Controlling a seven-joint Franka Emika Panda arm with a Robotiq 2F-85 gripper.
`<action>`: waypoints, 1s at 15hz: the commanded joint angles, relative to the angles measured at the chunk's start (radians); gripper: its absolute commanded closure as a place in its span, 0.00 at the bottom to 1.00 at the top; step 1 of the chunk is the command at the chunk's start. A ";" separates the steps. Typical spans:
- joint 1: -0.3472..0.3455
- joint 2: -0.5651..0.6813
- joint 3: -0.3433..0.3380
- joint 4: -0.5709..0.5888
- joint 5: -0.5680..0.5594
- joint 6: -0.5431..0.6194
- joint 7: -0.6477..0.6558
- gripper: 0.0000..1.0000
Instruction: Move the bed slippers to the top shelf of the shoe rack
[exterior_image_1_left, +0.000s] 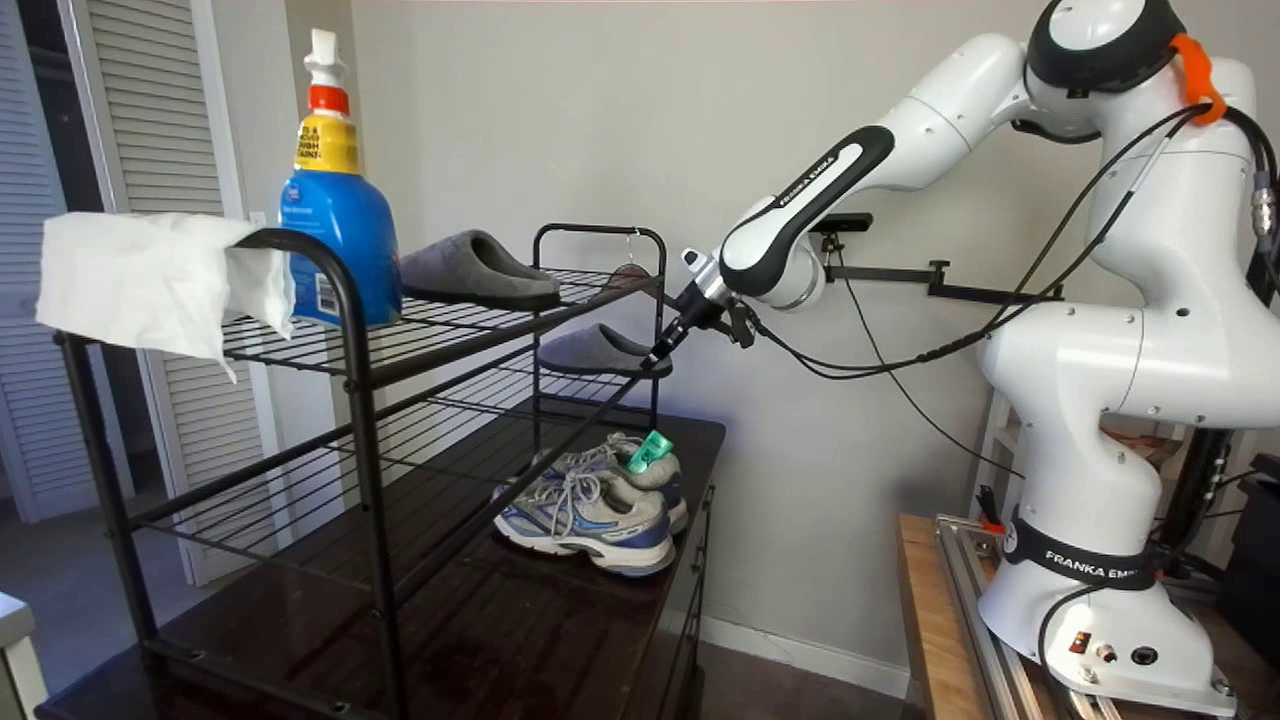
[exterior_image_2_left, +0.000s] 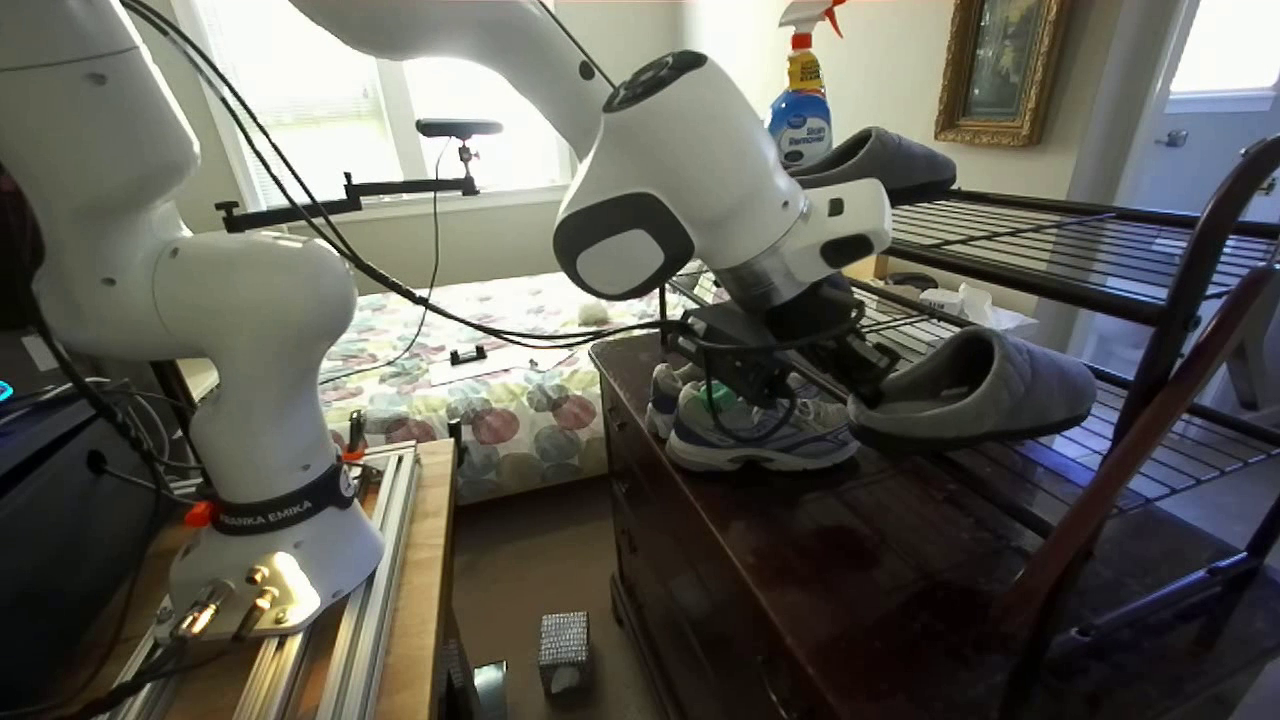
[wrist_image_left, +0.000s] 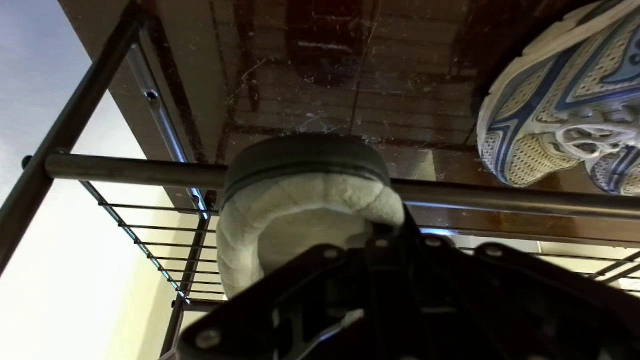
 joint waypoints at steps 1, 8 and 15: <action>-0.147 -0.035 0.128 -0.031 -0.014 -0.012 -0.021 0.99; -0.457 -0.165 0.438 -0.129 -0.055 0.127 -0.041 0.99; -0.668 -0.246 0.629 -0.203 -0.078 0.084 -0.025 0.99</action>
